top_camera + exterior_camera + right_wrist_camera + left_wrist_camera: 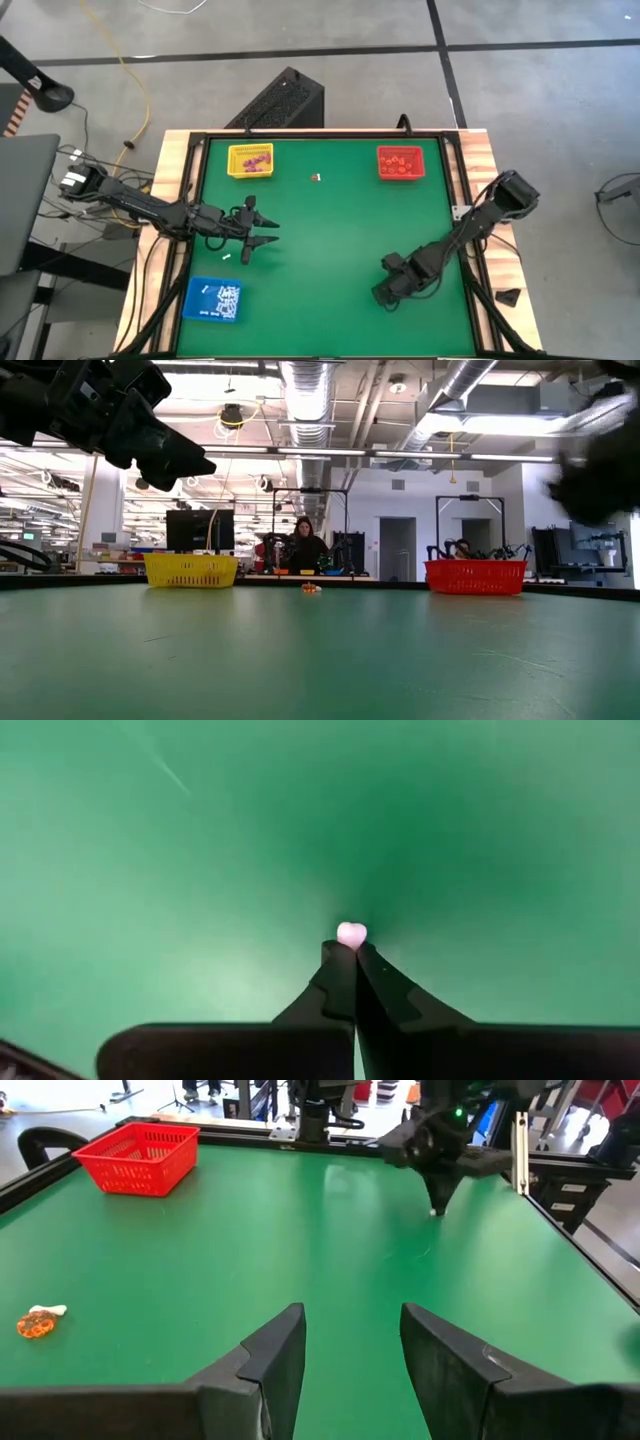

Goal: Sort Halloween decoration
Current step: Put the white bone toy into the blue bin

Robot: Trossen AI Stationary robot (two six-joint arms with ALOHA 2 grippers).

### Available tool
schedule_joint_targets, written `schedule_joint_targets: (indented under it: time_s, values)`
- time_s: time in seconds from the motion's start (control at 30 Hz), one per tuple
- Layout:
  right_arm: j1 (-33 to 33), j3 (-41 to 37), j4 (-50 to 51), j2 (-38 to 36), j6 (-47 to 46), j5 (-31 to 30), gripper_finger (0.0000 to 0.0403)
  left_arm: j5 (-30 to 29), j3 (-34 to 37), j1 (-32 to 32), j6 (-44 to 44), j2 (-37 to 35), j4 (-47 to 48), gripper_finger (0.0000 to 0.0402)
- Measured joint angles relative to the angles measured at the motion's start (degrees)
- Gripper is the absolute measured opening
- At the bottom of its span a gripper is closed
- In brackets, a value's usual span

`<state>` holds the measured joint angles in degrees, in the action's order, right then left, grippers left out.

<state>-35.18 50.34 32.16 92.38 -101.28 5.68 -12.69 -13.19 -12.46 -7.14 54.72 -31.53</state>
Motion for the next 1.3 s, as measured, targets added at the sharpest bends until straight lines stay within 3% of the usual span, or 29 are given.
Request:
schedule_joint_targets:
  time_s: [0.1, 0.23, 0.37, 0.47, 0.53, 0.7, 0.9, 1.03, 1.13, 1.3]
  values:
    - [2.0, 2.1, -2.5, -0.8, 4.2, -4.8, 0.0021, 0.0, 0.0, 0.0, 0.4, 0.0, 0.1, 0.0153]
    - [5.8, 3.7, -13.2, -0.1, 14.5, -11.2, 0.0021, -0.1, 0.0, 0.0, 0.6, 0.0, 0.1, 0.0153]
    - [10.4, 4.0, -31.0, 1.3, 28.9, -16.2, 0.0021, -0.1, 0.0, 0.0, 0.7, 0.0, 0.3, 0.0153]
    - [13.7, 4.2, -44.0, 4.1, 39.5, -16.7, 0.0021, -0.2, 0.0, 0.0, 1.1, 0.0, 0.8, 0.0153]
    - [15.6, 6.2, -51.8, 7.4, 46.2, -16.0, 0.0021, -0.1, -0.1, 0.0, 1.8, 0.0, 1.2, 0.0153]
    - [18.5, 18.6, -57.3, 20.8, 60.4, -9.9, 0.0021, -1.2, -0.1, 0.0, 3.1, -0.1, 1.9, 0.0153]
    - [21.0, 43.9, -58.6, 39.5, 76.2, -1.7, 0.0022, -2.4, 0.0, 0.0, 5.0, -1.9, 5.3, 0.0153]
    - [22.6, 58.7, -58.0, 49.2, 79.2, 4.8, 0.0023, -1.2, 0.1, -0.3, 5.5, -5.1, 9.7, 0.0153]
    - [23.6, 67.0, -58.1, 55.2, 79.5, 6.3, 0.0023, -1.4, -0.1, -0.3, 5.1, -8.8, 14.2, 0.0153]
    - [23.8, 72.9, -57.8, 59.9, 79.9, 6.4, 0.0029, -1.6, 0.0, -0.4, 1.7, -16.2, 23.8, 0.0153]
